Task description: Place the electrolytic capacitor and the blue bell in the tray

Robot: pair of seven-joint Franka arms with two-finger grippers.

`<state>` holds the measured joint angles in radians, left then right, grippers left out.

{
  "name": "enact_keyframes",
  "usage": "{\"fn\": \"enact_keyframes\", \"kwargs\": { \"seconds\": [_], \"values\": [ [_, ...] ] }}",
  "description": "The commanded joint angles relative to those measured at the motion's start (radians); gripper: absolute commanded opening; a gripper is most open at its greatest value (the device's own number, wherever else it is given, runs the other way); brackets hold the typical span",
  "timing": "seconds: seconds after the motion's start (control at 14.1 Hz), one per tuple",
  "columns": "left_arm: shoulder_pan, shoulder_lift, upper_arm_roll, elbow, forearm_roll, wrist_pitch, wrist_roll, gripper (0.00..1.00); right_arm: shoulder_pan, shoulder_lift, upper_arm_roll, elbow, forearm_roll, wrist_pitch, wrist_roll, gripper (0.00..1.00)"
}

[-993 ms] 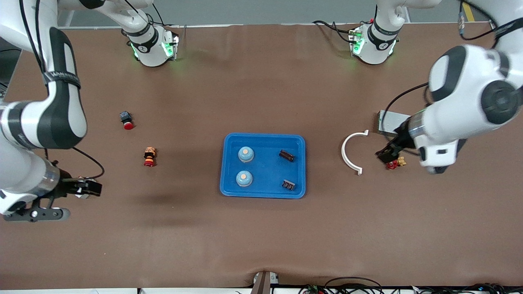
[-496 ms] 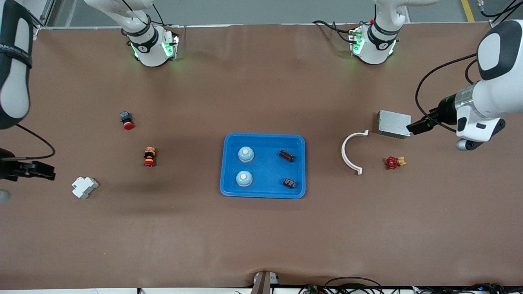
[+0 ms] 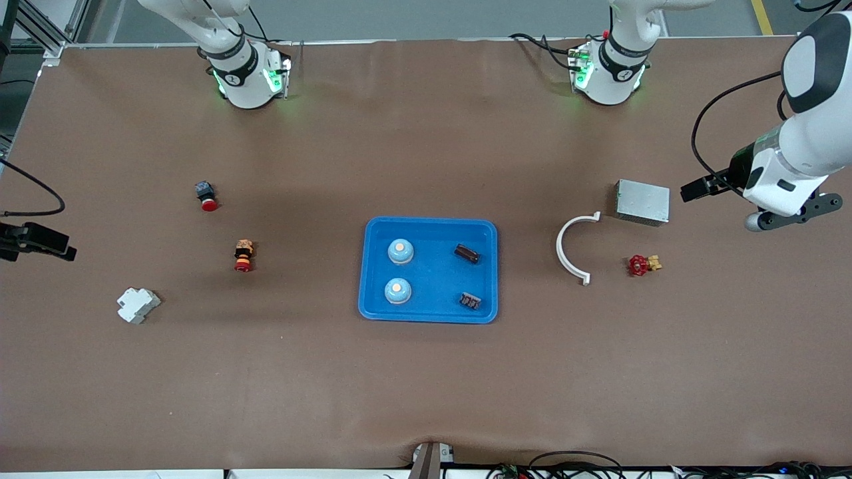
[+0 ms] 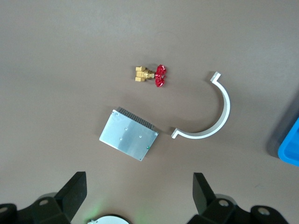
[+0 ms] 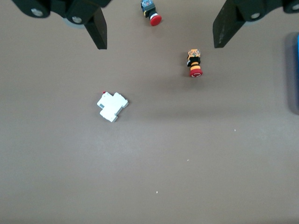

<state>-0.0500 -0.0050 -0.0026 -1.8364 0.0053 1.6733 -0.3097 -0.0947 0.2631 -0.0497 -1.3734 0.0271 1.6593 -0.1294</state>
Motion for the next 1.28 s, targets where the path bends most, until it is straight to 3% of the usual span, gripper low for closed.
{"fn": "enact_keyframes", "kwargs": {
  "seconds": [0.0,0.14,0.57,0.71,1.21],
  "values": [
    [-0.002,-0.010,-0.010,0.023,0.019,0.013,0.093,1.00,-0.007,-0.108,0.022,-0.128,0.014,0.025,0.002,1.00],
    [0.004,-0.007,-0.008,0.049,0.012,0.011,0.217,1.00,0.018,-0.145,0.024,-0.168,0.014,0.033,0.002,1.00],
    [0.005,0.063,-0.008,0.267,-0.048,-0.076,0.176,1.00,0.069,-0.179,0.025,-0.185,0.008,0.028,0.051,1.00],
    [0.009,0.062,-0.004,0.289,-0.093,-0.078,0.178,1.00,0.073,-0.188,0.025,-0.184,-0.001,0.028,0.051,1.00],
    [0.009,0.065,0.000,0.302,-0.083,-0.078,0.175,1.00,0.072,-0.193,0.024,-0.174,0.001,0.022,0.054,1.00]
  ]
}}
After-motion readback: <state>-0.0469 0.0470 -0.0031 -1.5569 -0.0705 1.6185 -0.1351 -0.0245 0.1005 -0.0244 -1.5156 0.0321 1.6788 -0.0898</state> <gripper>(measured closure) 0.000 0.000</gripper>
